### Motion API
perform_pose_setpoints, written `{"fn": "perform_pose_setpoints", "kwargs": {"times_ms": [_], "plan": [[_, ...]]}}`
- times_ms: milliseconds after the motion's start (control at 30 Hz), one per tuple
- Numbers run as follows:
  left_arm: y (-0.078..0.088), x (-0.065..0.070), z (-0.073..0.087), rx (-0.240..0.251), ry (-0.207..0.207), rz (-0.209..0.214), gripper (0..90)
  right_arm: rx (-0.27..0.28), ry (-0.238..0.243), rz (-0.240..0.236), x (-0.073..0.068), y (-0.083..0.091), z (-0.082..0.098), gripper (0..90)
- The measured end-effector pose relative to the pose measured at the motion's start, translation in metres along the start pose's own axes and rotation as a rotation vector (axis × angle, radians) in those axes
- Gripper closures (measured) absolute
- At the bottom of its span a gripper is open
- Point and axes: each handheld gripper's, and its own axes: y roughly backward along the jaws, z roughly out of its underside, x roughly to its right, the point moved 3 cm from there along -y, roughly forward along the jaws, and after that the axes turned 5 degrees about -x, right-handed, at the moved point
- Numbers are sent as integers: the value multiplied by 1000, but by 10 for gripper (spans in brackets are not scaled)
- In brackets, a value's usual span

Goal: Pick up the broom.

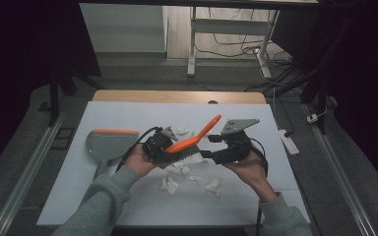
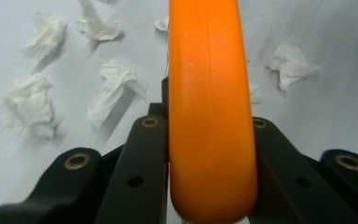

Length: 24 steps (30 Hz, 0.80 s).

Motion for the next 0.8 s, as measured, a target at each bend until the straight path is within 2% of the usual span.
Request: {"fn": "perform_pose_setpoints", "kwargs": {"times_ms": [67,100,133,167,333,467,567,633,700,800], "plan": [[-3,2,-3,-17,-17,3,781,-6,10,10,0,0,0,343],[-4,3,-4,-22,-25,2,781,-22,35,39,1,-1,-1,325],[-5,5,-5,-30,-32,1,781,-22,35,39,1,-1,-1,325],[-7,5,-6,-46,-47,6,781,-41,61,51,1,-2,-1,322],[-11,14,-8,-96,-105,4,782,-85,114,52,-1,-7,-3,321],[-14,22,-10,-116,-151,3,782,-176,169,46,-4,-18,0,315],[-13,27,-12,-126,-181,3,782,-213,193,56,-5,-22,3,316],[-12,30,-13,-128,-200,4,782,-266,216,50,-5,-28,6,330],[-11,32,-14,-131,-218,8,782,-277,219,43,-5,-30,8,339],[-10,35,-15,-149,-243,16,782,-317,241,16,-6,-33,11,420]]}}
